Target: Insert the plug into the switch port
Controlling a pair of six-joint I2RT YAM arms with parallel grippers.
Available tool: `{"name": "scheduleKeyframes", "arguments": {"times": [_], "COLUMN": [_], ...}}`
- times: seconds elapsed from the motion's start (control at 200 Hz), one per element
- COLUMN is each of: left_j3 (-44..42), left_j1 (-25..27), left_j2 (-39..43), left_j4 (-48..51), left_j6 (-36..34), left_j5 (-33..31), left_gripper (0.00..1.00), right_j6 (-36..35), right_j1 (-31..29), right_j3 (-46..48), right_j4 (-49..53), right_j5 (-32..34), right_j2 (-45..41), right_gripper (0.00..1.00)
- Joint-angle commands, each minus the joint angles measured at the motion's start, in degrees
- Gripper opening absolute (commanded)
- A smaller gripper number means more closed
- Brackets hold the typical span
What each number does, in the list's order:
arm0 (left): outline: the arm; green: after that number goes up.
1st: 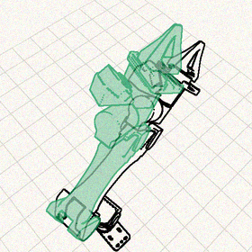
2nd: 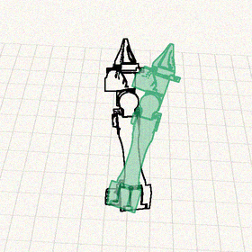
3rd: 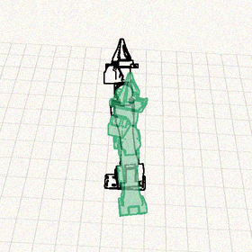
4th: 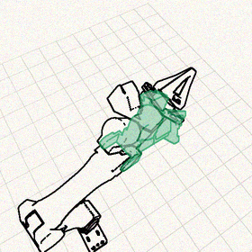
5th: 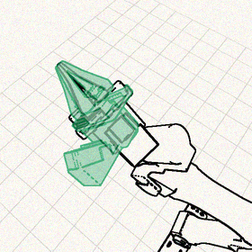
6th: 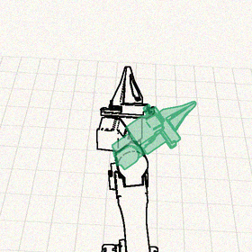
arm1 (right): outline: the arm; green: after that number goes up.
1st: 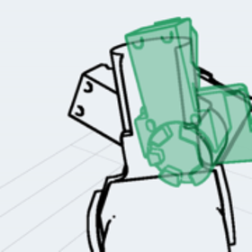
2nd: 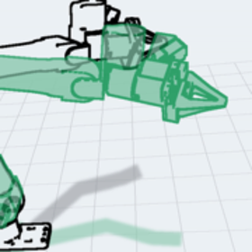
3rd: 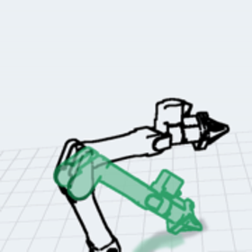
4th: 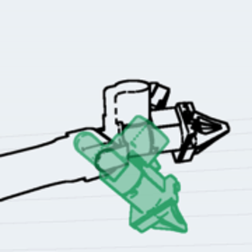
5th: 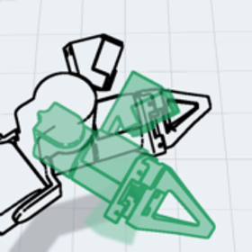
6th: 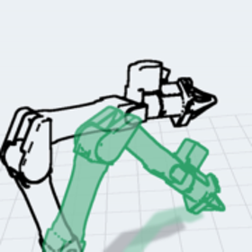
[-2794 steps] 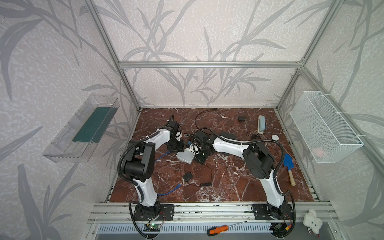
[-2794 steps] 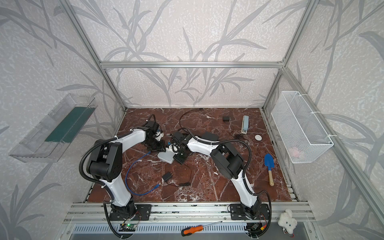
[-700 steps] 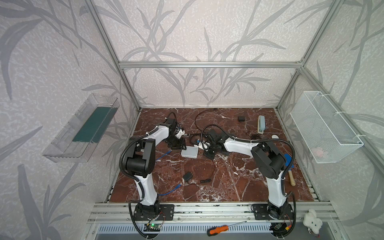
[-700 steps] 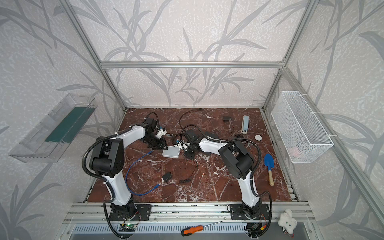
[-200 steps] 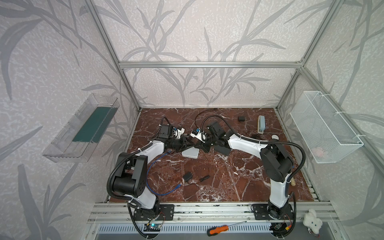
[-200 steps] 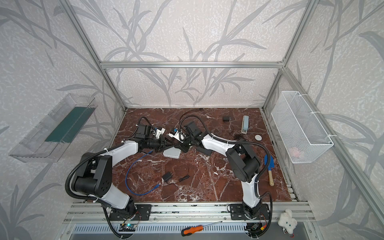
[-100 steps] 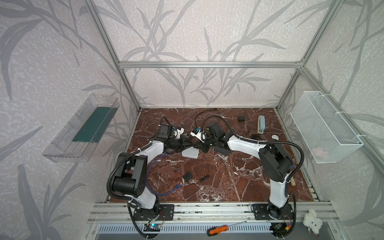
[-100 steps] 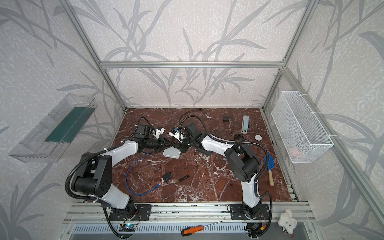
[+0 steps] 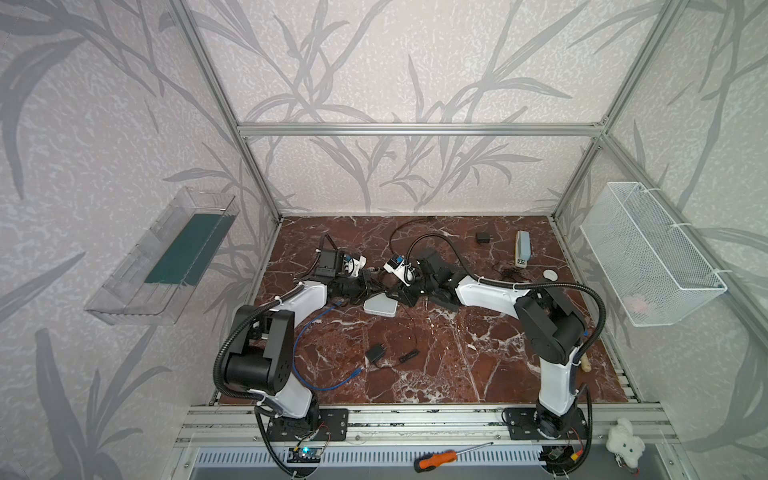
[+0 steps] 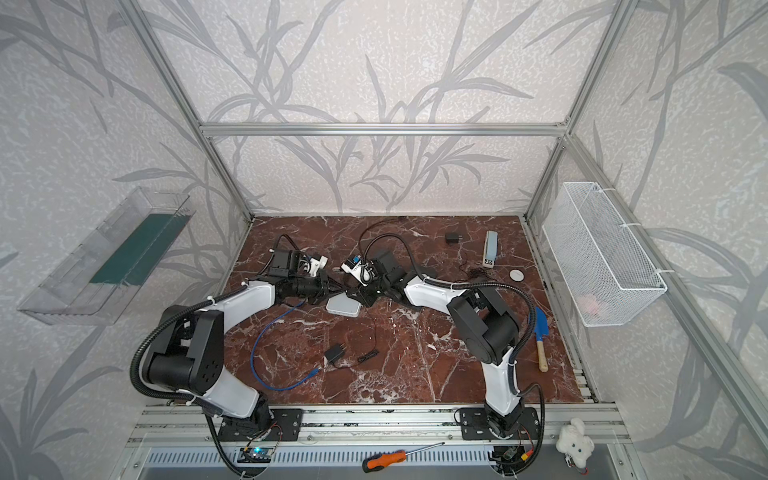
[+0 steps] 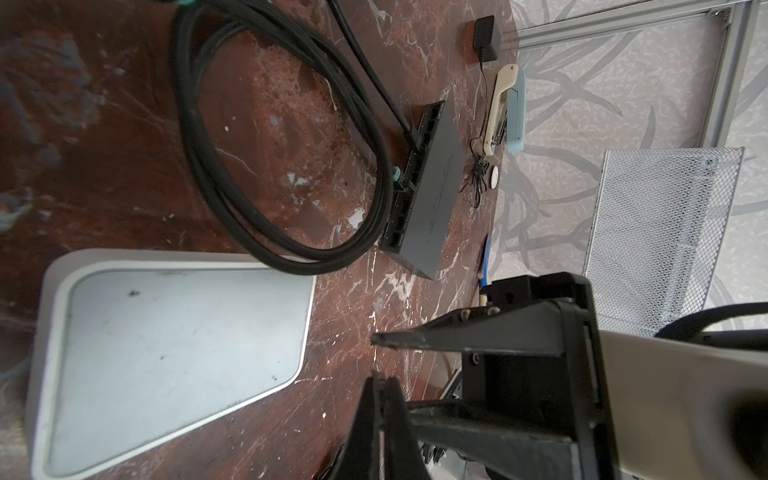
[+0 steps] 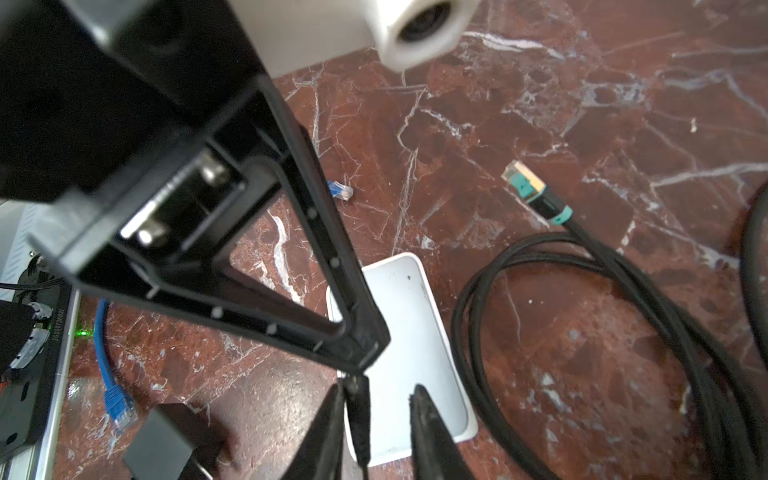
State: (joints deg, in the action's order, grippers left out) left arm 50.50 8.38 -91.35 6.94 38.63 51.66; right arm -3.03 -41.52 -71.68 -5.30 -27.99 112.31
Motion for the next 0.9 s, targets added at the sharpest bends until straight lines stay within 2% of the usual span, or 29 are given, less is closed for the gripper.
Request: {"name": "scheduleKeyframes", "arguments": {"times": [0.0, 0.69, 0.785, 0.895], "left_j3": [-0.2, 1.0, 1.1, 1.1], "left_j1": [-0.3, -0.2, -0.2, -0.4], "left_j2": [1.8, 1.2, 1.3, 1.4], "left_j4": [0.9, 2.4, 2.4, 2.6], "left_j6": [0.4, -1.2, -1.3, -1.2], "left_j5": [-0.7, 0.2, 0.2, 0.1], "left_gripper": [0.0, 0.0, 0.0, 0.0], "right_j6": [-0.4, -0.7, -1.1, -1.5], "right_j1": [0.4, 0.0, -0.1, -0.1], "right_j3": [2.1, -2.7, -3.4, -3.4], "right_j4": [-1.1, -2.8, -2.1, -1.5], "right_j5": [0.4, -0.8, -1.1, -1.2], "right_j2": [-2.8, 0.6, 1.1, 1.2], "right_gripper": [0.31, 0.31, 0.25, 0.24]}}
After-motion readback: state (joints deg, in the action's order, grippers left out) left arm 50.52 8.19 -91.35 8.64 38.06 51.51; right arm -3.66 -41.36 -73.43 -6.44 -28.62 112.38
